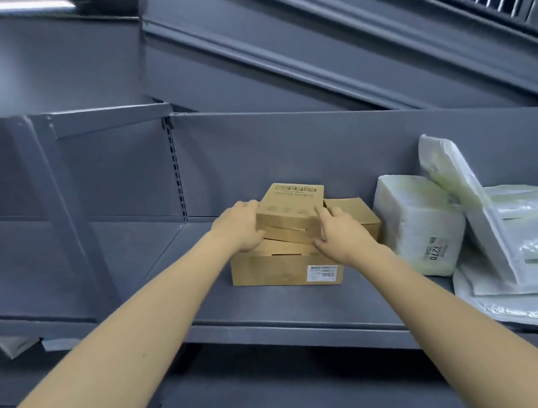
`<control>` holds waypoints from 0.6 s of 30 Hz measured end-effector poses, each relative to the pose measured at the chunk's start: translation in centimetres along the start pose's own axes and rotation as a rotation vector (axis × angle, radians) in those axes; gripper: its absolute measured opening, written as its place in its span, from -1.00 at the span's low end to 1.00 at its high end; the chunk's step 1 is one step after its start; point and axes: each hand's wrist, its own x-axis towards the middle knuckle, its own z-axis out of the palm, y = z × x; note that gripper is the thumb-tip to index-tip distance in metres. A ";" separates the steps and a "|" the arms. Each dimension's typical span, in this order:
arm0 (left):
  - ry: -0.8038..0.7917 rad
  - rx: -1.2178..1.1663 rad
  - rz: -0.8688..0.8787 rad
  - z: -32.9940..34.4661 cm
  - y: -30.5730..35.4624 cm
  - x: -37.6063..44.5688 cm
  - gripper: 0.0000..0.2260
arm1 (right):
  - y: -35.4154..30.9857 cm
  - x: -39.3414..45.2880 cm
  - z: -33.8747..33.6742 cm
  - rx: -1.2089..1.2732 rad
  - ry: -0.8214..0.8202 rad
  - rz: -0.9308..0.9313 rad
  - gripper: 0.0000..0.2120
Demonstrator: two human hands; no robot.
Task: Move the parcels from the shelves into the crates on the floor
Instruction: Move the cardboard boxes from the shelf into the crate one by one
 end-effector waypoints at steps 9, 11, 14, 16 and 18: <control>-0.075 -0.091 -0.054 4.0 0.9 3.6 -0.36 | 1.8 4.2 3.3 0.198 -0.035 0.027 -0.31; -0.056 -0.151 -0.062 4.2 1.1 3.4 -0.38 | 1.8 4.1 3.8 0.245 -0.003 0.026 -0.33; 0.013 -0.239 -0.094 4.0 1.3 2.2 -0.45 | 1.2 3.1 3.9 0.307 0.045 0.031 -0.37; 0.081 -0.306 -0.130 3.7 1.1 0.9 -0.51 | 0.5 1.9 3.8 0.374 0.070 0.023 -0.38; 0.171 -0.392 -0.162 3.3 0.8 -1.0 -0.63 | -0.5 0.1 3.6 0.438 0.111 0.006 -0.38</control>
